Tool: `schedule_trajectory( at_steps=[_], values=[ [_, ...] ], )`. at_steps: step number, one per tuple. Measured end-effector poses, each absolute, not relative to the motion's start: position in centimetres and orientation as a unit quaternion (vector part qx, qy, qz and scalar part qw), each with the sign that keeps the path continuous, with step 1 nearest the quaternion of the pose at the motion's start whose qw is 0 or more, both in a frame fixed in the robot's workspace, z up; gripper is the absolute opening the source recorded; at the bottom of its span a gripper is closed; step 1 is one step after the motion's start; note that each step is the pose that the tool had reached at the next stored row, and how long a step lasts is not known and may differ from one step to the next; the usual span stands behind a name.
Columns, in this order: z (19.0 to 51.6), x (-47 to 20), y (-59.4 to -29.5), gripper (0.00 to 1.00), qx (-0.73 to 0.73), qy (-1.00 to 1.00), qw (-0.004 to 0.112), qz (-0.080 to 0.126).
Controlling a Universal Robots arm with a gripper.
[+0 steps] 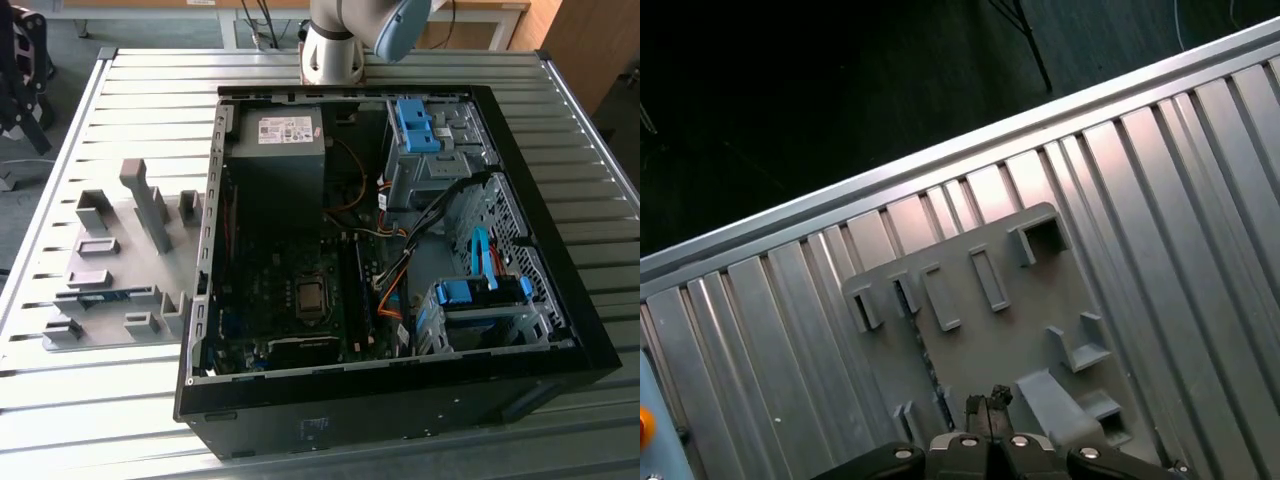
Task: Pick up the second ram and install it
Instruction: 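Pick up the second ram and move it above second insertion slot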
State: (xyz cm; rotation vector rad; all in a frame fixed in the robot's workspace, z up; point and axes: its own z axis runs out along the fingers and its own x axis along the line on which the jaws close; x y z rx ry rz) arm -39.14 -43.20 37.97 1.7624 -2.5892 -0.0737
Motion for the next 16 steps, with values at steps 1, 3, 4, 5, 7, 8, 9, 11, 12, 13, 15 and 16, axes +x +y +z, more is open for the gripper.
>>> schedule_trajectory(
  at_steps=[1,3,4,5,7,8,9,11,12,13,15,16],
  values=[
    [37.96,-39.16,-43.20,0.10,0.568,-0.823,0.004,-0.023],
    [37.95,-39.18,-43.20,0.10,0.579,-0.815,0.005,-0.023],
    [37.95,-39.19,-43.20,0.10,0.583,-0.812,0.005,-0.023],
    [37.93,-39.20,-43.20,0.10,0.588,-0.808,0.005,-0.023],
    [37.92,-39.21,-43.20,0.10,0.599,-0.800,0.005,-0.023],
    [37.90,-39.21,-43.20,0.10,0.606,-0.795,0.005,-0.023],
    [37.90,-39.21,-43.20,0.10,0.612,-0.790,0.006,-0.023],
    [37.86,-39.22,-43.20,0.10,0.625,-0.780,0.006,-0.023],
    [37.84,-39.22,-43.20,0.10,0.631,-0.775,0.006,-0.023],
    [37.82,-39.22,-43.20,0.10,0.638,-0.770,0.006,-0.023],
    [37.77,-39.22,-43.20,0.10,0.649,-0.760,0.007,-0.023],
    [37.73,-39.23,-43.22,0.10,0.653,-0.757,0.007,-0.023]
  ],
)
